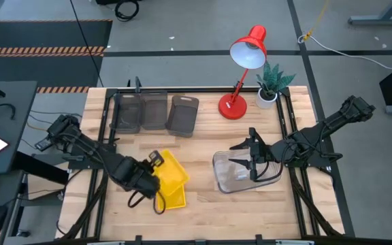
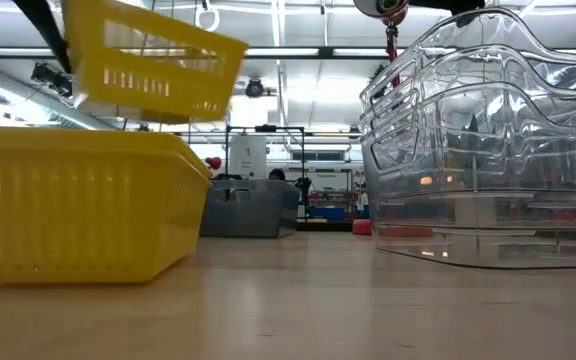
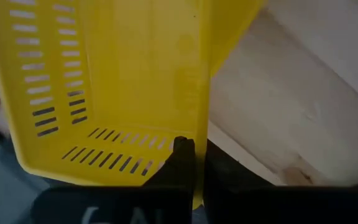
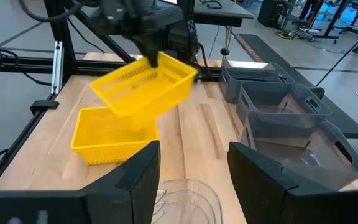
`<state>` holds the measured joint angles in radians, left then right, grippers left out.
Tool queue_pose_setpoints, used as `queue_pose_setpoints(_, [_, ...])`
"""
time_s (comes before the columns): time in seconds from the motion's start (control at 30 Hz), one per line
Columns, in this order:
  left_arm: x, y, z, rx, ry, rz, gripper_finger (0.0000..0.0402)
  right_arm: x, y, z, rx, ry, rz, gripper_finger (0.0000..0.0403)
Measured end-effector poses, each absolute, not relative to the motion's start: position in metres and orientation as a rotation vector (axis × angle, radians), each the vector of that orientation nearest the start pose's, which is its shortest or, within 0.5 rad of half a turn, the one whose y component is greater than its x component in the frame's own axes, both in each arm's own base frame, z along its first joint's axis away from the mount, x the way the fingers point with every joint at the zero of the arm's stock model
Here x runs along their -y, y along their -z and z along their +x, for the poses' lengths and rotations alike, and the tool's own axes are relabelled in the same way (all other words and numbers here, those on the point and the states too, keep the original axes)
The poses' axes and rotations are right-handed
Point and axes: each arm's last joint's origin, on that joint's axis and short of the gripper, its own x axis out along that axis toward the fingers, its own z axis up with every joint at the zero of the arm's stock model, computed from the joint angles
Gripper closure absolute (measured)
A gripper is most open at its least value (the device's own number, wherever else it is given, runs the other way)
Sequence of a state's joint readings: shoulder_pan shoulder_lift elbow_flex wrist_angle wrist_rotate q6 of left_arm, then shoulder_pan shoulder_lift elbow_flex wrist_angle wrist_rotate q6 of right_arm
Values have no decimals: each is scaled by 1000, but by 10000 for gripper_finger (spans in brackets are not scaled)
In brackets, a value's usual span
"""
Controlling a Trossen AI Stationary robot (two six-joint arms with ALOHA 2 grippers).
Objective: Stack baskets by color
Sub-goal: Stack the top yellow bin on top of the bottom yellow bin
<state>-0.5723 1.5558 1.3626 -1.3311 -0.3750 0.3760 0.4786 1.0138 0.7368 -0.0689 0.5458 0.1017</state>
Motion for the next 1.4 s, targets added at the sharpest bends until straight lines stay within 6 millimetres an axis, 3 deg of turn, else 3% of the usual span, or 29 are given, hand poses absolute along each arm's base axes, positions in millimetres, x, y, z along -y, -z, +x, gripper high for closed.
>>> queue_pose_setpoints(0.3, [167,-282,230,-1177,603,1263,390,-88,-287,202,-297,82,-68,210])
queue_pose_setpoints(0.83, [189,-242,247,-1215,738,1545,390,-88,-287,202,-297,84,-66,210])
queue_pose_setpoints(1.03, [189,-237,254,-1226,716,1400,372,-88,-287,202,-297,85,-62,210])
queue_pose_setpoints(1.4, [183,-237,267,-1217,645,1148,265,-88,-287,202,-296,84,-61,210])
